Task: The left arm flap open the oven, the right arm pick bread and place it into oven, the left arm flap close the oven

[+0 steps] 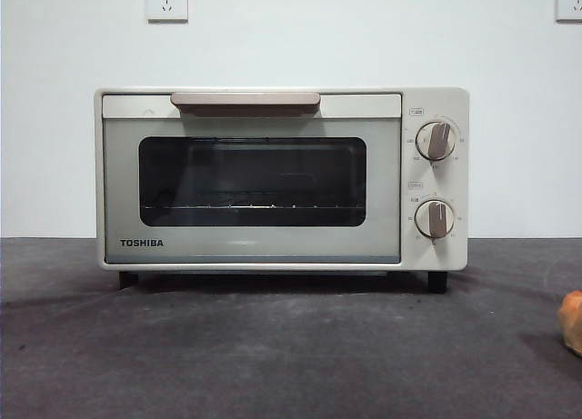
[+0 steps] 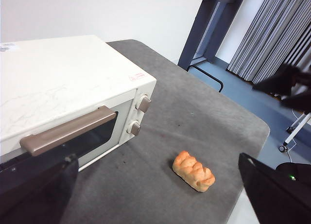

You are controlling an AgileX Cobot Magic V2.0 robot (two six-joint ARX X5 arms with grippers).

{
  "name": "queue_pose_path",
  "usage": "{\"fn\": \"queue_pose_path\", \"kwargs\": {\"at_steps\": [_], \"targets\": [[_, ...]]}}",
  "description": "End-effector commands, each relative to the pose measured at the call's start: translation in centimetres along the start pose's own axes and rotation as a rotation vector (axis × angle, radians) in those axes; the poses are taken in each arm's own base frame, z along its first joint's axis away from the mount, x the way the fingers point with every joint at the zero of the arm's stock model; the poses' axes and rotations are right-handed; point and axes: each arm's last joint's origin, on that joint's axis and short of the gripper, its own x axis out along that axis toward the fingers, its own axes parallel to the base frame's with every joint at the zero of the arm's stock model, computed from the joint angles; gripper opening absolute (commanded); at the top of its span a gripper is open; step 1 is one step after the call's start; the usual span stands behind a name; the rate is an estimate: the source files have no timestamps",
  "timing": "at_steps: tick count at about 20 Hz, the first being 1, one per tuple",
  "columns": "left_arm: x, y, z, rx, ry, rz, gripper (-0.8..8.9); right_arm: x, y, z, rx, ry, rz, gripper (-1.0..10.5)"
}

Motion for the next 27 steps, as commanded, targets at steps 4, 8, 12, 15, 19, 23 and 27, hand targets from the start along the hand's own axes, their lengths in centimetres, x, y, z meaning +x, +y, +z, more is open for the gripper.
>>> {"fn": "queue_pose_path", "kwargs": {"at_steps": [4, 8, 12, 15, 19, 23, 27], "targets": [[-0.1, -0.3, 1.1, 0.058, -0.063, -0.01, 5.32, 3.1, -1.8, -0.8, 0.131, 0.241, -0.155, 5.7], [-0.1, -0.3, 1.2, 0.065, -0.074, -0.011, 5.31, 6.1, -3.3, -1.4, 0.221, 0.37, -0.207, 5.6], [-0.1, -0.3, 1.2, 0.064, -0.072, -0.011, 5.31, 9.3, -5.1, -2.5, 0.262, 0.519, -0.307, 5.4], [-0.2, -0.3, 1.1, 0.064, -0.071, -0.011, 5.31, 12.3, -6.7, -3.9, 0.296, 0.635, -0.34, 5.4], [-0.1, -0.3, 1.1, 0.061, -0.071, -0.012, 5.31, 15.3, -8.3, -5.5, 0.321, 0.717, -0.355, 5.4], [-0.1, -0.3, 1.1, 0.06, -0.071, -0.012, 5.31, 17.3, -9.5, -6.9, 0.341, 0.784, -0.367, 5.4], [-0.1, -0.3, 1.1, 0.059, -0.07, -0.011, 5.31, 18.9, -10.3, -7.3, 0.34, 0.784, -0.367, 5.2]]}}
